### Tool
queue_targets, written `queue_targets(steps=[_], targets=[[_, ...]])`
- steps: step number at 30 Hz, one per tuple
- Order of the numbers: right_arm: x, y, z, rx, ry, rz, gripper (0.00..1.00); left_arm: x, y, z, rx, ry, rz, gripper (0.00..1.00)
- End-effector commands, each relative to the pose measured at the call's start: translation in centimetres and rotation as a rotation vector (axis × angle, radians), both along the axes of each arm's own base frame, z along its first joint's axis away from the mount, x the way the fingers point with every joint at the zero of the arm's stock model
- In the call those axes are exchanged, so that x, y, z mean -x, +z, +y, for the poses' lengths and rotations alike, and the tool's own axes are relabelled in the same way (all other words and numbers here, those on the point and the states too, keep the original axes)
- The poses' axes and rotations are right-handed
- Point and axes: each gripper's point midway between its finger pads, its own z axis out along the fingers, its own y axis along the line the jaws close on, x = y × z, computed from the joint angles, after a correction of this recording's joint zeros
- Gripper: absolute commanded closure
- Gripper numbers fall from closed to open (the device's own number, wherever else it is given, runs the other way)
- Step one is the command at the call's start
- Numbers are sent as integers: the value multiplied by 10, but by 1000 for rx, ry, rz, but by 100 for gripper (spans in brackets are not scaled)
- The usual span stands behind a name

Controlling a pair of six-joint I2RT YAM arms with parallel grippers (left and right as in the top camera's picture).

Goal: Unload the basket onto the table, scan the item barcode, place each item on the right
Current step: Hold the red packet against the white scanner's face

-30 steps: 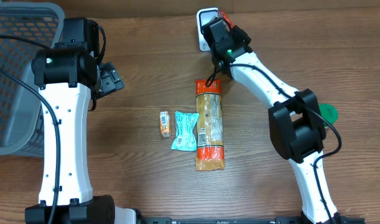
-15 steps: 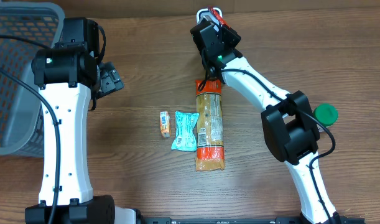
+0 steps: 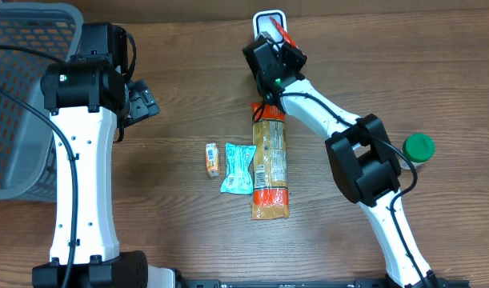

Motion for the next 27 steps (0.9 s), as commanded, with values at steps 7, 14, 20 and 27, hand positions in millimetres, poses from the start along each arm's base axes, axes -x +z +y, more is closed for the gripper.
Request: queue_targets(steps=[7,14,20,27], targets=[[9,-13,11,2,65,90,96,-1,-1,3,-17,-10,12,1],[9,-14,12,12,80,101,96,-1,-1,3,-17,-10,12,1],[7,-8,13,25,99,99,96,-1,-1,3,-17,-10,12,0],[6,10,13,-33,72,54,96,-1,-1,3,-17,-10,12,0]])
